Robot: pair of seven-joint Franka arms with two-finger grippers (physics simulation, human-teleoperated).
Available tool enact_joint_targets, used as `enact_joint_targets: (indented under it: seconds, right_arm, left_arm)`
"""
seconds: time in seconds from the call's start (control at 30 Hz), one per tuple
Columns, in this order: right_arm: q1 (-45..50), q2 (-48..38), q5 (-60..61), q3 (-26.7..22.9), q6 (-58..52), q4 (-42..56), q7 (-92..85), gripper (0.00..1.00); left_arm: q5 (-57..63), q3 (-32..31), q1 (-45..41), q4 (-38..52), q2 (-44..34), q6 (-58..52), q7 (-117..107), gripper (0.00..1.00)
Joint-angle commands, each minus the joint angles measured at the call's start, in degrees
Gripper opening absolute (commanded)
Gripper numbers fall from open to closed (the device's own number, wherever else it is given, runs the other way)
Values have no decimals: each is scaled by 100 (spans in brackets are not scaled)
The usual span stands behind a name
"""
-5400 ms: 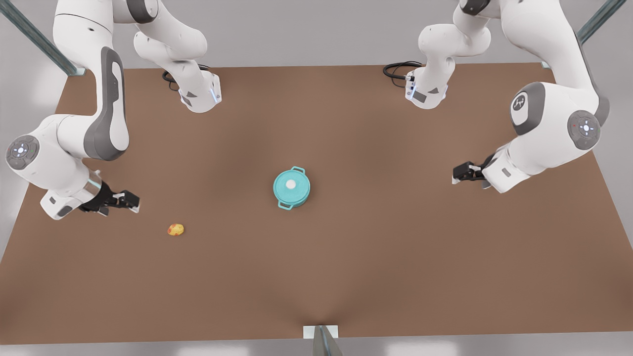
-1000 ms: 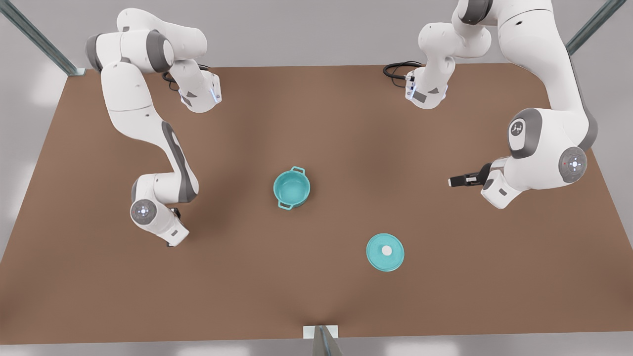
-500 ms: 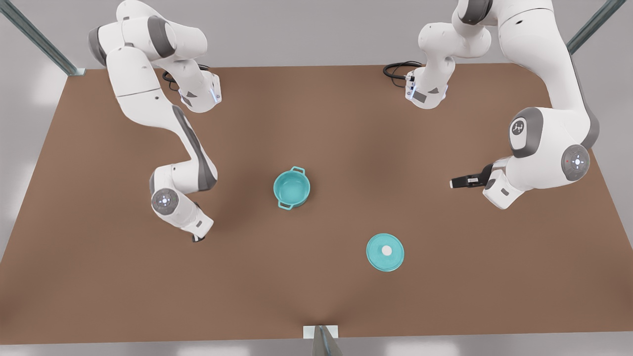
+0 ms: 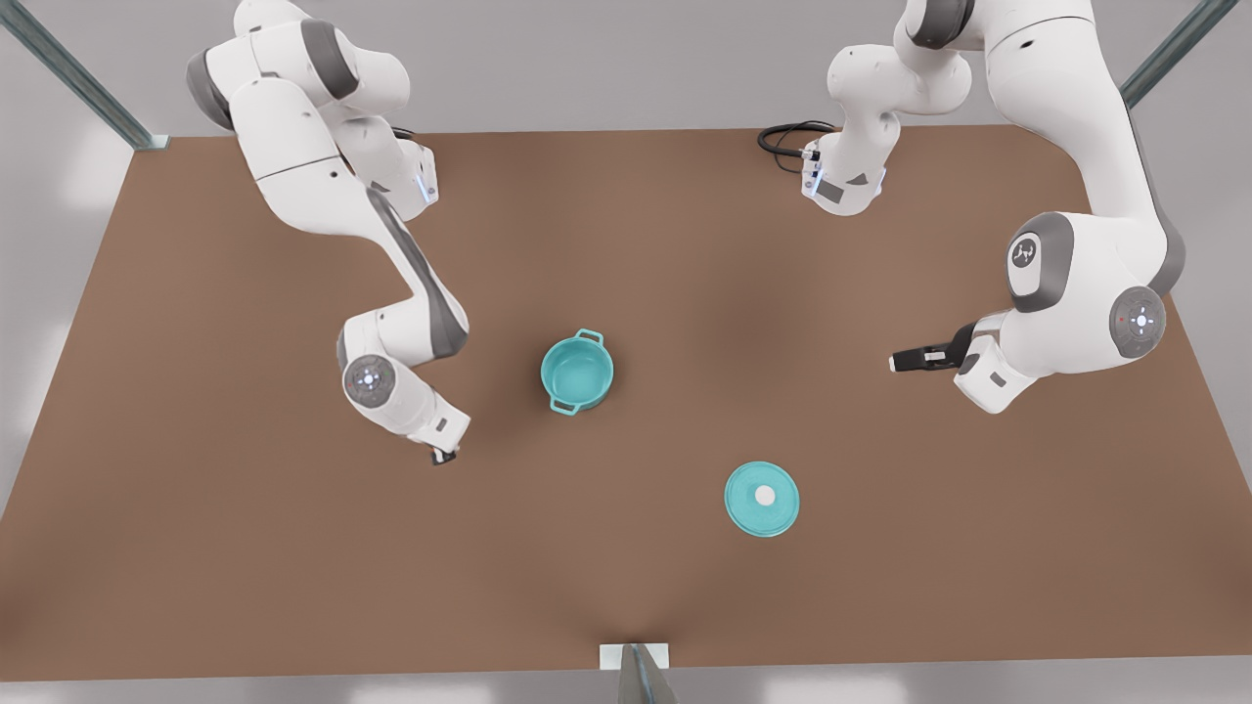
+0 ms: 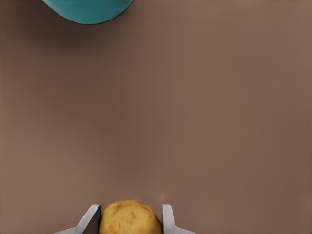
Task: Open the pot lid and put the potato into the pot
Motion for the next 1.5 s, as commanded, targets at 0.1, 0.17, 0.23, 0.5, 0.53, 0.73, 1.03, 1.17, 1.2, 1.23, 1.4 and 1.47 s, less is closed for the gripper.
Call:
enact_joint_targets:
  seconds: [0.1, 0.17, 0.23, 0.5, 0.53, 0.73, 1.03, 1.17, 1.2, 1.23, 1.4, 1.47]
  right_arm:
    - [89, -76, 271, 162, -158, 3, 11, 52]
    - [89, -94, 271, 233, -158, 3, 3, 52]
    - [89, -94, 289, 373, -158, 11, 55, 52]
    - [352, -155, 385, 646, -255, 38, 363, 52]
    - [388, -164, 385, 646, -255, 47, 381, 52]
    - [853, -155, 508, 787, -369, 170, 688, 52]
    - [1469, -59, 596, 751, -369, 302, 1163, 53]
    - [1469, -59, 675, 751, -369, 310, 1251, 100]
    - [1469, -59, 675, 751, -360, 310, 1251, 100]
    - [1469, -59, 675, 743, -360, 310, 1251, 100]
    - [1442, -428, 684, -1453, -1274, 1479, 1910, 100]
    - [1434, -454, 710, -3062, -3566, 2376, 4288, 99]
  left_arm:
    - [3, 1, 0, -8, -5, -4, 17, 100]
    - [3, 1, 0, -8, -5, -13, 26, 100]
    - [3, 1, 0, -16, -5, -13, 17, 100]
    - [12, 1, 0, -8, -5, -13, 26, 100]
    - [3, 1, 0, -8, -5, -13, 26, 100]
    - [170, 27, 9, 318, -40, 57, 35, 100]
    - [187, 45, 18, 265, 30, 75, 43, 100]
    - [187, 45, 18, 256, 92, 198, 44, 100]
    - [187, 45, 18, 265, 100, 207, 43, 100]
    - [187, 45, 18, 256, 109, 251, 43, 100]
    - [187, 45, 18, 256, 100, 242, 105, 100]
    - [179, 53, 35, 300, 109, 251, 96, 100]
